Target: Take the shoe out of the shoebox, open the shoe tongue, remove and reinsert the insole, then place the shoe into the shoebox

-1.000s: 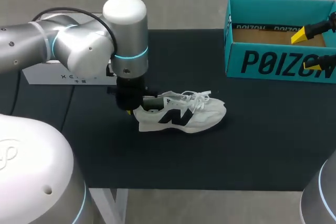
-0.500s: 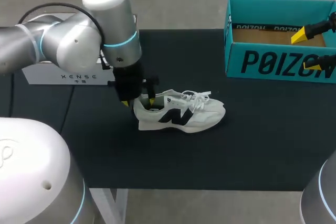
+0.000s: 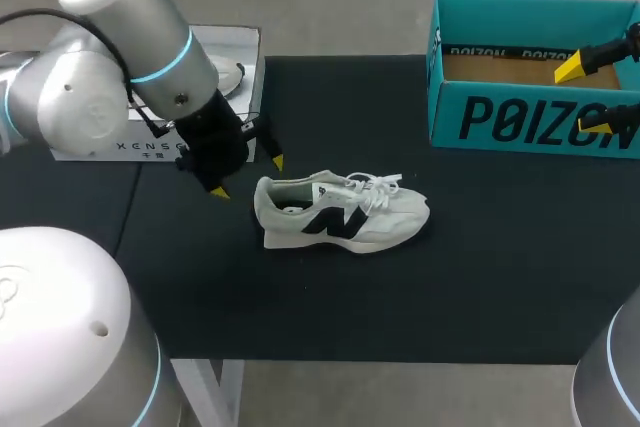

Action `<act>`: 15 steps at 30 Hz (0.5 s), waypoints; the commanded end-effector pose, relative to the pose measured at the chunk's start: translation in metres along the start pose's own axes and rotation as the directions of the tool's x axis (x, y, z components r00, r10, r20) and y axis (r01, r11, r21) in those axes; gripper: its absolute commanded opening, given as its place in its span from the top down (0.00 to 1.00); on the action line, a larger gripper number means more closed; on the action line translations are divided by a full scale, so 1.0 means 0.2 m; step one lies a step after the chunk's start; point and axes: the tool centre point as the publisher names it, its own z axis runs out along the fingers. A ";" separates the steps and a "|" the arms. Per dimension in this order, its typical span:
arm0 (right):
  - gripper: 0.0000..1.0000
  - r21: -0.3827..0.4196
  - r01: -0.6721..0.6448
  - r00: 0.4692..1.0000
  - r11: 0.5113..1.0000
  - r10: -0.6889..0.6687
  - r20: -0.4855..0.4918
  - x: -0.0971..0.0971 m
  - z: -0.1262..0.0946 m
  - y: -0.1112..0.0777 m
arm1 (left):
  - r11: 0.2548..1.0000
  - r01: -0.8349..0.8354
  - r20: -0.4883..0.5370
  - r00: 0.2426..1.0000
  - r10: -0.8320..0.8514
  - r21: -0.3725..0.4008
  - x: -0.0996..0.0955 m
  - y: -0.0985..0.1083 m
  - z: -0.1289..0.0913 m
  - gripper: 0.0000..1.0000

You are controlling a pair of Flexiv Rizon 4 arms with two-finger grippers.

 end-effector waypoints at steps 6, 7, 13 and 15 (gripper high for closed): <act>0.00 -0.002 -0.002 1.000 1.000 0.002 0.002 0.00 0.00 0.00 | 0.988 0.154 0.219 0.963 -0.156 0.029 0.05 -0.01 -0.01 0.00; 0.00 -0.002 -0.002 1.000 1.000 0.002 0.002 0.00 0.00 0.00 | 0.976 0.210 0.240 0.946 -0.216 0.051 0.05 -0.01 -0.02 0.00; 0.00 -0.002 -0.002 1.000 1.000 0.002 0.002 0.00 0.00 0.00 | 0.845 0.466 0.263 0.808 -0.528 0.262 0.05 -0.02 -0.08 0.00; 0.00 -0.002 -0.002 1.000 1.000 0.002 0.002 0.00 0.00 0.00 | 0.789 0.498 0.232 0.772 -0.592 0.360 0.05 -0.05 -0.11 0.00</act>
